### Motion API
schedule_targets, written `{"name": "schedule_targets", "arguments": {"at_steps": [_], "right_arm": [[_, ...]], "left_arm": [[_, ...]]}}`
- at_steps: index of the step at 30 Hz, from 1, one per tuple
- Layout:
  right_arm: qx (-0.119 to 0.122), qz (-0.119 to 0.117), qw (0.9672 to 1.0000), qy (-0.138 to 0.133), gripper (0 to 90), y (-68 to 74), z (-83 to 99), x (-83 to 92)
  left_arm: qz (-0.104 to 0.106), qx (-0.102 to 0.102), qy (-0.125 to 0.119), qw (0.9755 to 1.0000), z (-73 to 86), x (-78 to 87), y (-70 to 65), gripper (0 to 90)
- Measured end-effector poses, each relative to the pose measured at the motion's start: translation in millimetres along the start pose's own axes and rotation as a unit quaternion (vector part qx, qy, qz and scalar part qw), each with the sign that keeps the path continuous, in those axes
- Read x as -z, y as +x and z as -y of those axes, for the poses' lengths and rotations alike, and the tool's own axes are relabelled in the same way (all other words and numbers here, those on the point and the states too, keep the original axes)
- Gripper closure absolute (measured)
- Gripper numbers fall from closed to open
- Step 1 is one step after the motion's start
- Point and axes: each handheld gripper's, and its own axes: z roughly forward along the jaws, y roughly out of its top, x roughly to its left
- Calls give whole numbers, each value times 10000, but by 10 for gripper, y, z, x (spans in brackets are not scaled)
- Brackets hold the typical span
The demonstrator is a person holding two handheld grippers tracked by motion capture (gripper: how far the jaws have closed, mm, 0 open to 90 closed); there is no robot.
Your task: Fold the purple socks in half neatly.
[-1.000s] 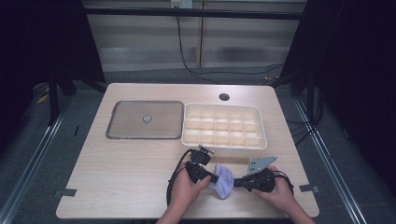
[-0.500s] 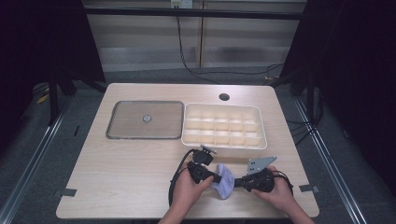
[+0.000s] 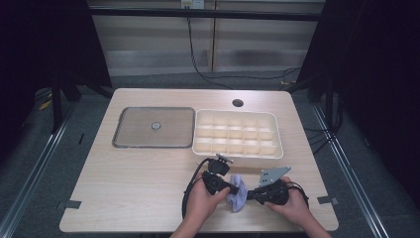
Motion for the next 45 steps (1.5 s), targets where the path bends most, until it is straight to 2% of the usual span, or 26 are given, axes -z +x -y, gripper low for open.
{"name": "schedule_targets", "arguments": {"at_steps": [7,15,22,33,39,45], "right_arm": [[-1,-12,10000,-7,899,23,-21,-32],[-84,-14,10000,-42,899,52,-47,-71],[-14,47,10000,-6,896,84,-74,-90],[-13,173,9998,94,890,42,-54,-23],[-44,253,9997,-17,893,16,-46,58],[-10,189,9998,30,893,41,-58,21]], "left_arm": [[-41,70,-40,10000,-3,12,-7,813],[-49,6,-25,10000,8,38,-2,807],[-94,14,-43,9999,-2,51,-6,804],[-160,1,-7,9999,14,62,41,804],[-169,-46,4,9998,8,67,25,804],[-175,-31,-35,9998,-2,66,4,804]]}}
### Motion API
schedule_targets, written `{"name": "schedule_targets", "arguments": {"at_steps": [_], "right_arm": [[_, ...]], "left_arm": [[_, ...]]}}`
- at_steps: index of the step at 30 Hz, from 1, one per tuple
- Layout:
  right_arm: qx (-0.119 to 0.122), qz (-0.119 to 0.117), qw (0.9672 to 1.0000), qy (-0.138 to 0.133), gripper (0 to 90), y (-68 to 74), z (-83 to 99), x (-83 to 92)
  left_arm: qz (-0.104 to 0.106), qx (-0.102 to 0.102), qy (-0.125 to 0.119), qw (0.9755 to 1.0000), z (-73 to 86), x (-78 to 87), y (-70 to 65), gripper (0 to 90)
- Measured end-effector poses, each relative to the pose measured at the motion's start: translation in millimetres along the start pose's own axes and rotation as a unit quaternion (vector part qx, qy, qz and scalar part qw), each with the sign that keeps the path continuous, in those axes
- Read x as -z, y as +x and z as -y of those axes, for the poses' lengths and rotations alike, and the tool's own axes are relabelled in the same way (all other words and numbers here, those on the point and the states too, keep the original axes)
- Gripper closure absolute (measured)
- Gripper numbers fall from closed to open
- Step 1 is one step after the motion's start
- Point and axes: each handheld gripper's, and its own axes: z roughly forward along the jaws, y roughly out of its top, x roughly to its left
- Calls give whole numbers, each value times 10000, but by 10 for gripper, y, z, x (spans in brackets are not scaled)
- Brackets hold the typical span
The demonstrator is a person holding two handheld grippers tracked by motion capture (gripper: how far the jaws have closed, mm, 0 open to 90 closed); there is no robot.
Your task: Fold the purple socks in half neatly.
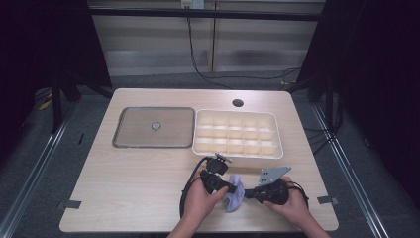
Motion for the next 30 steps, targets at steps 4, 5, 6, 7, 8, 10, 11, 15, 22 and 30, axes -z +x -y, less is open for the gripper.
{"name": "schedule_targets", "arguments": {"at_steps": [4,5,6,7,8,10,11,15,22,30], "right_arm": [[38,-28,10000,15,893,22,-14,-25],[40,-42,10000,33,894,26,-15,-31],[35,-50,10000,38,894,31,-16,-38],[29,-61,10000,36,896,38,-19,-49],[54,-60,10000,42,897,46,-22,-60],[76,-70,9999,89,898,64,-32,-80],[84,-82,9999,85,898,71,-34,-90],[63,-75,9999,79,899,76,-38,-97],[-68,-78,9999,130,898,77,-50,-101],[-222,-3,9997,54,899,-48,28,5]], "left_arm": [[27,-49,-12,10000,-9,5,-16,802],[40,-50,-16,10000,-9,5,-22,794],[28,-52,-10,10000,-8,7,-29,793],[47,-41,-36,10000,-5,2,-39,793],[24,-63,-10,10000,-8,6,-45,793],[47,-72,-32,10000,-11,11,-51,793],[62,-61,-43,10000,-12,11,-54,794],[77,-85,-10,9999,-8,-8,-55,785],[101,-56,-13,9999,25,-66,-47,779],[94,-23,-2,10000,45,-74,-21,779]]}}
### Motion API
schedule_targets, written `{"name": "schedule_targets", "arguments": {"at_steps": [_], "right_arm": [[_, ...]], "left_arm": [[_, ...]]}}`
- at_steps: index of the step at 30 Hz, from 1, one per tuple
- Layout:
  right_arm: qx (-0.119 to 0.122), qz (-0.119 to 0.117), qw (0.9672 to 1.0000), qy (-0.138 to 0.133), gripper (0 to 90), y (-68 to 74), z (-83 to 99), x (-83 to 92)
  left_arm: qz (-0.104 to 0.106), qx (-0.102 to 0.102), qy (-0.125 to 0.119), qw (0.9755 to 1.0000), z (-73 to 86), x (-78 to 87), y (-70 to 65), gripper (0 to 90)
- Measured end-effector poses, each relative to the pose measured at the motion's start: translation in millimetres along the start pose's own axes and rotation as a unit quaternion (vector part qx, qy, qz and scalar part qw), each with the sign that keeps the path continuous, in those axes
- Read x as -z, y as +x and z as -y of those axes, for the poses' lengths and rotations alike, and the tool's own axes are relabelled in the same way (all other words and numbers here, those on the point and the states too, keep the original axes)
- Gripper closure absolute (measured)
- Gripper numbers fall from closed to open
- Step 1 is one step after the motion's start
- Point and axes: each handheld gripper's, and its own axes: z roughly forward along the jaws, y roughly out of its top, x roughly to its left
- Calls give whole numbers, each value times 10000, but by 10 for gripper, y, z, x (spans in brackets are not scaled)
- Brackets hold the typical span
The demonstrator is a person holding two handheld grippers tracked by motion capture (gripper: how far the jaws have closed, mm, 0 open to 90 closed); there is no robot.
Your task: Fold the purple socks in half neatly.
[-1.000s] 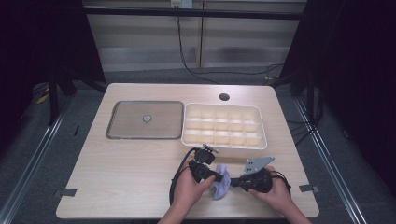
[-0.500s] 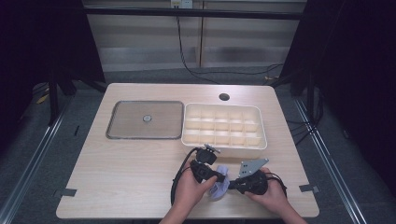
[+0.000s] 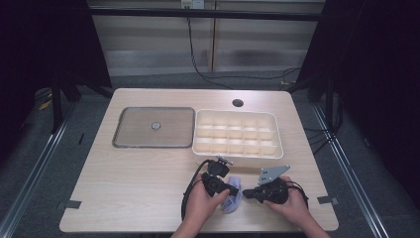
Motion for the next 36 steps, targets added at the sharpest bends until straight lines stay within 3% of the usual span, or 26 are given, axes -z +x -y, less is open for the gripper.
{"name": "schedule_targets", "arguments": {"at_steps": [12,23,36], "right_arm": [[-55,107,9999,22,899,-36,18,27],[-213,265,9993,-161,900,-116,42,121],[-122,532,9974,-473,900,-111,-36,278]], "left_arm": [[48,-93,38,9999,41,-134,-72,774],[35,-220,71,9997,41,-204,-136,763],[-39,-315,54,9995,49,-224,-162,768]]}}
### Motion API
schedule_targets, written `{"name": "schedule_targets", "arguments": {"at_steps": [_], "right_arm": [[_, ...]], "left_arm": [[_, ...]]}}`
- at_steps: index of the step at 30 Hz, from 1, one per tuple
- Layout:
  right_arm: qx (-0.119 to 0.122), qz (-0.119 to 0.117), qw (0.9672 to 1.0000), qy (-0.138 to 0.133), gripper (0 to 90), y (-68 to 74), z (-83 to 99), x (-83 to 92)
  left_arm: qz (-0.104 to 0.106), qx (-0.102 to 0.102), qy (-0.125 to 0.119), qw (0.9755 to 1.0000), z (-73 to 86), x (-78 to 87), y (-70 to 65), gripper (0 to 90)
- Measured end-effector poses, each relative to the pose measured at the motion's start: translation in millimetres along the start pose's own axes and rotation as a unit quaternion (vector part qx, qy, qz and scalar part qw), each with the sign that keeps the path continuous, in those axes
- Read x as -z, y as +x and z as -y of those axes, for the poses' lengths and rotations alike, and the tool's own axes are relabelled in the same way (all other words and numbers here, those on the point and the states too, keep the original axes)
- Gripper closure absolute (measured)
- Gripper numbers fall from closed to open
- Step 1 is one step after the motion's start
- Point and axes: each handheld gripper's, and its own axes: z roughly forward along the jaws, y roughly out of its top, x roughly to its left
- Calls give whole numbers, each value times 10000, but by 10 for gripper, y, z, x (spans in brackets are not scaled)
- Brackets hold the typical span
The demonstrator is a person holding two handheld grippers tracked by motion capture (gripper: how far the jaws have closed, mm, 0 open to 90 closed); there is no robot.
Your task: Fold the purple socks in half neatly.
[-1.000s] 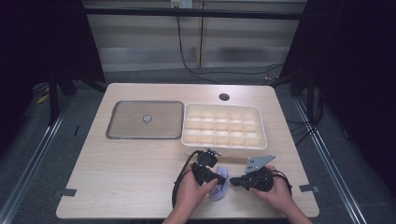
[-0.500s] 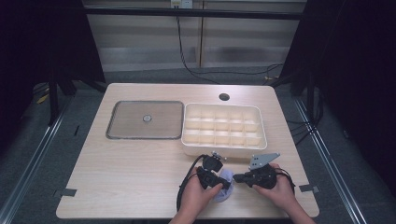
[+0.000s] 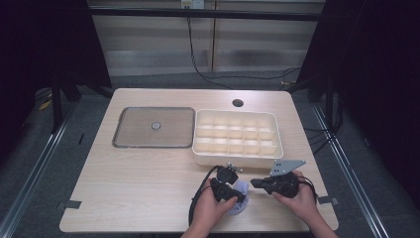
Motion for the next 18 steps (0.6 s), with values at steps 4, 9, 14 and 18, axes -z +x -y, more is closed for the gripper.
{"name": "schedule_targets", "arguments": {"at_steps": [4,9,14,18], "right_arm": [[38,13,9999,-129,900,27,-68,3],[147,-9,9998,-117,900,78,-118,-3],[192,5,9996,-184,900,93,-166,11],[212,-61,9996,-160,900,105,-186,-19]], "left_arm": [[-62,-67,21,10000,3,1,-19,769],[-90,-118,21,9999,7,-5,-30,769],[-71,-150,20,9999,-7,-27,-46,773],[-90,-183,22,9998,-13,-34,-55,773]]}}
